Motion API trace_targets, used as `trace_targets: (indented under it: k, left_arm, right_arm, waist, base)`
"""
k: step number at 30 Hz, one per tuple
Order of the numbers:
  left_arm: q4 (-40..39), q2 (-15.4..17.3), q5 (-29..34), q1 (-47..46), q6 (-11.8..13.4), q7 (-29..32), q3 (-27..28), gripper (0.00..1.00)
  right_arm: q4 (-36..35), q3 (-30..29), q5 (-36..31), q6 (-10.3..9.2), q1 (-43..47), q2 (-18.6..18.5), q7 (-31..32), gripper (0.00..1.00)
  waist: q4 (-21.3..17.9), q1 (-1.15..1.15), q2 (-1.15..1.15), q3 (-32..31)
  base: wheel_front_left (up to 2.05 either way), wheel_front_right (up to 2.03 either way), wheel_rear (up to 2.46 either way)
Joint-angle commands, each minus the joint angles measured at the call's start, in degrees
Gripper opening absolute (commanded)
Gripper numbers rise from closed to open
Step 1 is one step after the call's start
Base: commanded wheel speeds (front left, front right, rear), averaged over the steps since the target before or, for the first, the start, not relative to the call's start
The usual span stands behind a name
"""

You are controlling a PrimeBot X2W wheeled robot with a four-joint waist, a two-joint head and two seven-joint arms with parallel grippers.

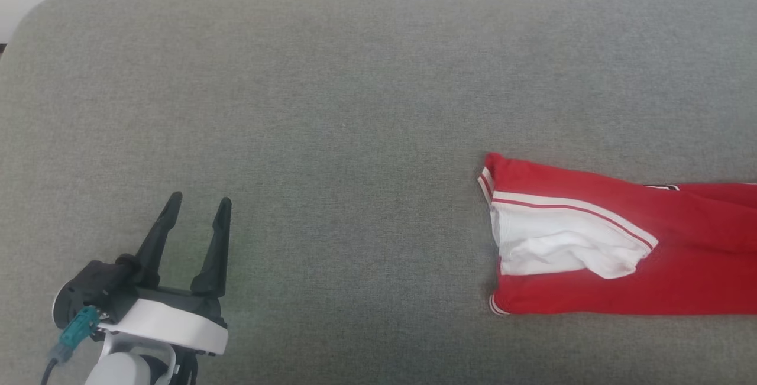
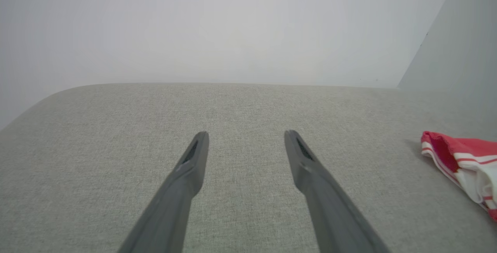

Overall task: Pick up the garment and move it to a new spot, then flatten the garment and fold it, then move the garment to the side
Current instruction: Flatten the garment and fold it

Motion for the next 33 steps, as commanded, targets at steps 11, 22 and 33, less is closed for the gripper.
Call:
trace_targets:
  k: [11, 22, 33]
  left_arm:
    - [0.61, 0.01, -0.02, 0.92, -0.12, -0.27, 0.08, 1.0]
    - [0.51, -1.22, -0.14, 1.05, -0.12, -0.28, -0.51, 1.0]
    - [0.6, -2.75, -1.14, 0.3, -0.13, -0.28, -1.23, 1.0]
  right_arm:
    - [-14.29, 11.84, 4.48, -0.01, 5.11, 3.57, 4.52, 0.0]
    - [-30.87, 30.49, 7.08, 0.0, 3.18, 8.03, 10.98, 0.0]
    - [-29.53, 42.53, 6.74, 0.0, -1.97, 11.52, 10.08, 0.0]
  waist:
    - [-0.84, 0.0, 0.0, -2.24]
    - [2.61, 0.0, 0.0, -3.51]
    - [6.25, 0.0, 0.0, -3.05]
  base:
    - [0.0, 0.0, 0.0]
    - [0.0, 0.0, 0.0]
    - [0.0, 0.0, 0.0]
